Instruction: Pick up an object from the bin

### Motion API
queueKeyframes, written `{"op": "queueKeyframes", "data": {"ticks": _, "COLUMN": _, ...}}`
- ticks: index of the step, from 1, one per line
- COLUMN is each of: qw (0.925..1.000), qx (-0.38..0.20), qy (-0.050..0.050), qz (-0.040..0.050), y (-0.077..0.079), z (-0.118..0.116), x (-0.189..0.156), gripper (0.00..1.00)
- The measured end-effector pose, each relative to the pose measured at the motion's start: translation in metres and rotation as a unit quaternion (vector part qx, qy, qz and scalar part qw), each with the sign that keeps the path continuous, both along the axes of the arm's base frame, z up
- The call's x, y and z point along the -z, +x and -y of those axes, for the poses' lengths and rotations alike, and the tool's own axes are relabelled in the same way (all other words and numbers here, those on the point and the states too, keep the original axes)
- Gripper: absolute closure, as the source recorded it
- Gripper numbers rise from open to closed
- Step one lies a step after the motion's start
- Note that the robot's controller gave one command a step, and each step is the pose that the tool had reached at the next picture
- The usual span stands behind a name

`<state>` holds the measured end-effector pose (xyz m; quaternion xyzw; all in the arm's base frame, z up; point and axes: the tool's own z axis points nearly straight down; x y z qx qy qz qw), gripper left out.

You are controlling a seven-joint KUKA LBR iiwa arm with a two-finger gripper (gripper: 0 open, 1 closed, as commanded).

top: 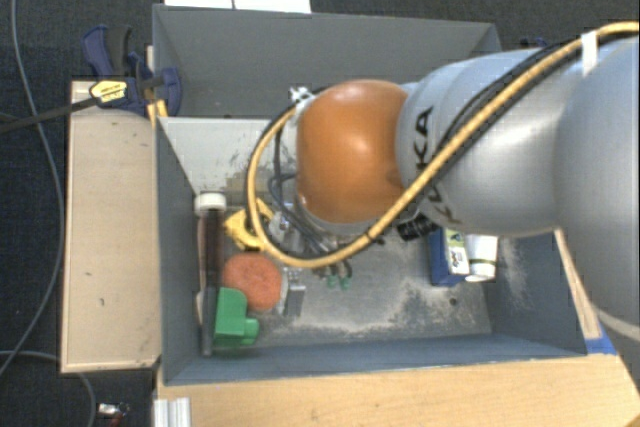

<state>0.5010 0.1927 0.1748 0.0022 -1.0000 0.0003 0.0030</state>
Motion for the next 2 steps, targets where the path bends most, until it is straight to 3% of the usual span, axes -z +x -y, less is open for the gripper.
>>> {"op": "queueKeyframes", "data": {"ticks": 1, "qw": 1.0000, "qx": 0.003, "qy": 0.001, "qz": 0.0040, "y": 0.002, "z": 0.001, "x": -0.005, "gripper": 0.00}}
{"op": "queueKeyframes", "data": {"ticks": 2, "qw": 0.9989, "qx": 0.046, "qy": 0.003, "qz": 0.0090, "y": 0.033, "z": 0.003, "x": 0.027, "gripper": 0.00}}
